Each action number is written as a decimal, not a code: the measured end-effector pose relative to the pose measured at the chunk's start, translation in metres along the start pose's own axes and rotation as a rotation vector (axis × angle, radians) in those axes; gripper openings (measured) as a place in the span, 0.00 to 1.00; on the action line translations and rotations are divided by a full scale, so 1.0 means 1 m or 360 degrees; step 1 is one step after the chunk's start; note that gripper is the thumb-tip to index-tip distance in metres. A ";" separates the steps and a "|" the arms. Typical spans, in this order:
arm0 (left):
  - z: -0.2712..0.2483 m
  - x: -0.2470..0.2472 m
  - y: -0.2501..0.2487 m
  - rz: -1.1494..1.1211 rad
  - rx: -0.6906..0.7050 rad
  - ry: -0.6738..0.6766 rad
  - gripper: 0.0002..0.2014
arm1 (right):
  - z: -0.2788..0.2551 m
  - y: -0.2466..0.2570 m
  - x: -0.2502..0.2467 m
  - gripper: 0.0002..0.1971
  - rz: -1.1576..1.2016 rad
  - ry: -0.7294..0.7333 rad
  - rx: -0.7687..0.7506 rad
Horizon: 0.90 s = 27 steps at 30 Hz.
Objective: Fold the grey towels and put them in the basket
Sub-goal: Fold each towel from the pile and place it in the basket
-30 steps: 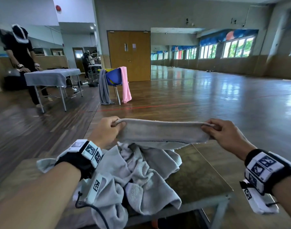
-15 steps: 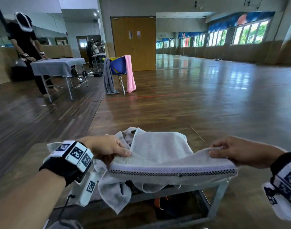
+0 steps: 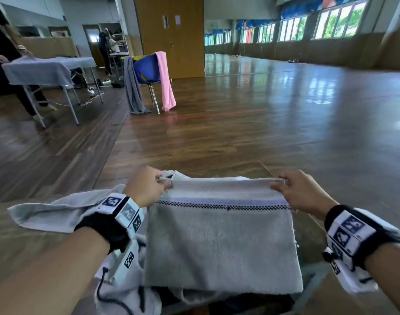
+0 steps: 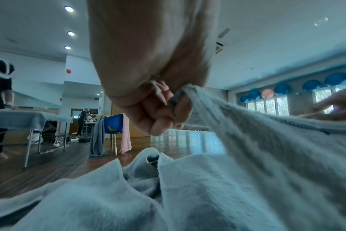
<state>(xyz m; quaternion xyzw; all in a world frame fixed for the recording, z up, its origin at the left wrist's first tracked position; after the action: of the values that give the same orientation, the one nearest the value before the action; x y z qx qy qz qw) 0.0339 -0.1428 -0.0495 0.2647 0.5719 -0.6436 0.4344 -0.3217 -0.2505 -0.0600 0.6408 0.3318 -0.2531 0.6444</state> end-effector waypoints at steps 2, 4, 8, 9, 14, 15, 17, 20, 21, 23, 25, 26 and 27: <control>0.028 0.008 0.009 0.0085 0.0028 -0.0111 0.15 | 0.034 0.005 0.012 0.17 -0.0028 -0.0015 0.0013; 0.053 0.016 0.019 0.0182 0.0038 -0.0212 0.14 | 0.066 0.006 0.027 0.17 -0.0088 0.0017 0.0071; 0.092 0.037 0.033 0.0222 0.0079 -0.0233 0.14 | 0.118 0.007 0.051 0.19 -0.0215 0.0024 0.0188; 0.099 0.044 0.035 0.0192 0.0109 -0.0173 0.15 | 0.126 0.006 0.057 0.19 -0.0283 0.0038 0.0205; 0.117 0.077 0.050 0.0255 0.0103 0.0217 0.09 | 0.141 -0.014 0.090 0.23 -0.0343 0.0306 0.0223; 0.116 0.081 0.053 0.0289 0.0096 0.0246 0.10 | 0.140 -0.017 0.094 0.25 -0.0274 0.0337 0.0209; 0.111 0.079 0.055 0.0316 0.0095 0.0183 0.12 | 0.136 -0.019 0.096 0.28 -0.0191 0.0345 0.0168; 0.102 0.067 0.054 0.0303 0.0172 -0.0018 0.15 | 0.128 -0.016 0.090 0.27 -0.0119 0.0302 0.0161; 0.099 0.062 0.051 0.0290 0.0208 -0.0064 0.16 | 0.125 -0.014 0.088 0.26 -0.0100 0.0300 0.0147; 0.089 0.052 0.042 0.0269 0.0288 -0.0139 0.16 | 0.115 -0.008 0.083 0.21 -0.0133 0.0342 0.0109; 0.077 0.039 0.030 0.0228 0.0363 -0.0228 0.12 | 0.100 -0.003 0.078 0.17 -0.0173 0.0401 0.0071; 0.069 0.031 0.022 0.0205 0.0396 -0.0267 0.10 | 0.093 -0.001 0.075 0.17 -0.0168 0.0386 0.0045; 0.062 0.023 0.015 0.0189 0.0420 -0.0288 0.09 | 0.086 0.001 0.071 0.18 -0.0130 0.0338 0.0022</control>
<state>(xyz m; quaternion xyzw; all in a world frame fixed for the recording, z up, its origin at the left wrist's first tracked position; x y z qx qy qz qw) 0.0457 -0.2076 -0.0639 0.2937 0.4243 -0.7076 0.4828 -0.2660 -0.3285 -0.1160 0.6543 0.4224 -0.2121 0.5903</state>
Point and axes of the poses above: each hand's wrist, its own z-axis towards the middle knuckle, its own x-axis out of the palm, y = z × x, the point moved 3 cm from there along z, towards the middle knuckle, and after that the axes turned 14 degrees about x, right-handed, at the moved point
